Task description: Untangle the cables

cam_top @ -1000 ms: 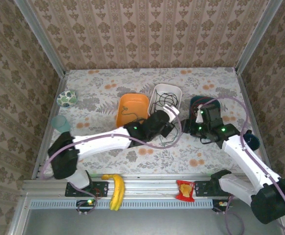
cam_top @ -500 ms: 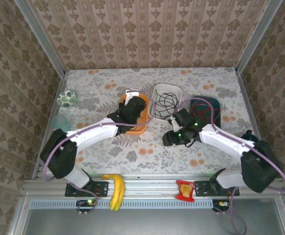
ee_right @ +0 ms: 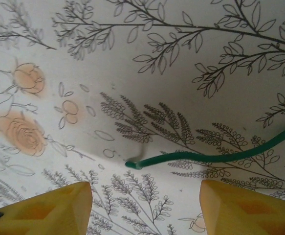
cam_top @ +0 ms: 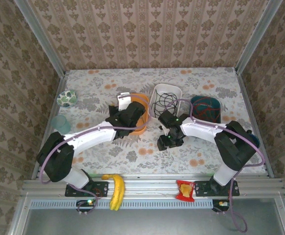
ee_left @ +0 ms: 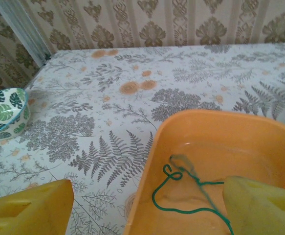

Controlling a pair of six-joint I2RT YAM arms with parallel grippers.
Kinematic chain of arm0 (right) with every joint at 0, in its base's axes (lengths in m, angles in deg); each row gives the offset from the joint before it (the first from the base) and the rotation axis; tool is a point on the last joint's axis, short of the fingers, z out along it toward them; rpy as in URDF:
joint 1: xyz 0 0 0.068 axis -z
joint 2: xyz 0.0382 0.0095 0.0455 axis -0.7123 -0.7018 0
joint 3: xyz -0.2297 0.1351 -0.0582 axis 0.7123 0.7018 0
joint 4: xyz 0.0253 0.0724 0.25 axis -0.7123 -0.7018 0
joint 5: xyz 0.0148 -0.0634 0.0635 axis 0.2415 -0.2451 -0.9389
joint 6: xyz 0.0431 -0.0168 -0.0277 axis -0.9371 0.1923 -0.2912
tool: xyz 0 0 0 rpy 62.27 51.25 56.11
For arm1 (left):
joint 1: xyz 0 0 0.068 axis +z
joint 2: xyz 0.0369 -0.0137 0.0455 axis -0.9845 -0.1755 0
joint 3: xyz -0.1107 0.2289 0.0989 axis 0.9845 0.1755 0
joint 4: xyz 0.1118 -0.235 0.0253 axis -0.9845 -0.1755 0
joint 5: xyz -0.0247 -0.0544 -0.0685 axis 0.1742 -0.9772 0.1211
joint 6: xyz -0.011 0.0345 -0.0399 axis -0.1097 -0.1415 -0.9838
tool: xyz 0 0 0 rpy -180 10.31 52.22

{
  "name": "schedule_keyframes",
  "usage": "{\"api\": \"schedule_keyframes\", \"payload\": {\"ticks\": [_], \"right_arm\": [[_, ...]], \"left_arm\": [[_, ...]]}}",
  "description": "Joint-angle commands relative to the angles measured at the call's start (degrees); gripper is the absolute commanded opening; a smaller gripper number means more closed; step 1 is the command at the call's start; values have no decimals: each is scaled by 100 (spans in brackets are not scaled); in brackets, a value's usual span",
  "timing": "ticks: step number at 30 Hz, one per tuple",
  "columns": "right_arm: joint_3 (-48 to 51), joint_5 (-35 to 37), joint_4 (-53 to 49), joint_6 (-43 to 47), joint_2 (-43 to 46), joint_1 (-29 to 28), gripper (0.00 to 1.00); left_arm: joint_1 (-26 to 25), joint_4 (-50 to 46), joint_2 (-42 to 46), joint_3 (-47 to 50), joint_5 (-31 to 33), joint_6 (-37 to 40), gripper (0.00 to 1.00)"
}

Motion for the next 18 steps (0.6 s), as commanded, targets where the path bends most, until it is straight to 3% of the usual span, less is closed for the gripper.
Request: {"api": "schedule_keyframes", "payload": {"ticks": [1, 9, 14, 18], "right_arm": [[-233, 336, -294, -10, -183, -65, 60], [-612, 980, -512, -435, -581, -155, 51], [-543, 1130, -559, -675, -481, -177, 19], [-243, 1087, -458, -821, -137, -186, 8]], "left_arm": [[-69, -171, 188, 168, 417, -314, 81], [-169, 112, 423, 540, 401, 15, 81], [-91, 476, 786, 1020, 263, 152, 81], [14, 478, 1117, 1334, 225, 49, 81]]}}
